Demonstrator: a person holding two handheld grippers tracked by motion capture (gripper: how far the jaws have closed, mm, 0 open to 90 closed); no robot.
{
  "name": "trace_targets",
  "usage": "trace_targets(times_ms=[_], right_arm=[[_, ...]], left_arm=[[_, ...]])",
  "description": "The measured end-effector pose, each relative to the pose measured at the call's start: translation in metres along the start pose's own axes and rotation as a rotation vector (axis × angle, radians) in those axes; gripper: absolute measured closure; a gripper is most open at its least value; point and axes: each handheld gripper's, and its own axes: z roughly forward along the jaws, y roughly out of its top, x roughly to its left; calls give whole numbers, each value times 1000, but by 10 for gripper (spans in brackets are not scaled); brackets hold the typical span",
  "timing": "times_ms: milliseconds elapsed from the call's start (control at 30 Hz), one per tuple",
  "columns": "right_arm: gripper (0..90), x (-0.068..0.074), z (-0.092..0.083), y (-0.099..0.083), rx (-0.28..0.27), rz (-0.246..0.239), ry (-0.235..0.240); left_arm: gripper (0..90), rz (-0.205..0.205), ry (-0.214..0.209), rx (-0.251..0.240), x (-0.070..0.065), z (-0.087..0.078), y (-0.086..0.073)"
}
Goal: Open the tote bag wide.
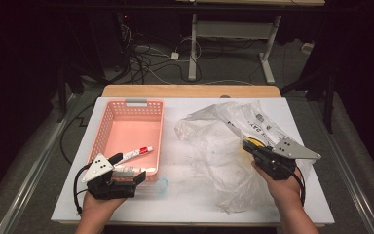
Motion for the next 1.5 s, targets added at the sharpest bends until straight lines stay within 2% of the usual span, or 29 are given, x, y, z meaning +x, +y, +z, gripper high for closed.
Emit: trace_targets(times_ms=[133,300,467,567,667,833,900,967,1067,1167,1233,1500], right_arm=[[900,-1,-2,1,-6,3,-2],[900,-1,-4,2,-17,6,1],[900,-1,-3,1,-16,1,6],[900,-1,-3,1,-11,1,6],[900,0,-3,0,-10,4,5],[900,0,-3,0,-10,1,5],[900,0,-3,0,-8,4,4],[900,-1,-2,0,-10,4,3],[900,0,-2,1,-11,2,3],[900,0,-2,2,-11,4,3],[900,0,-2,2,-13,8,2],[900,0,2,3,-8,-9,3]], left_arm=[[0,-5,-10,25,4,3,7],[0,-9,-15,30,5,11,17],[0,-13,-23,44,14,19,31],[0,7,-3,31,19,25,36],[0,-14,9,30,30,30,38],[0,-34,38,61,44,38,45],[0,-26,56,70,48,41,50],[0,-17,61,89,53,45,56],[0,-24,60,115,64,53,62],[2,-20,69,149,73,62,64],[2,-28,56,168,79,67,63],[19,-46,39,299,94,85,61]])
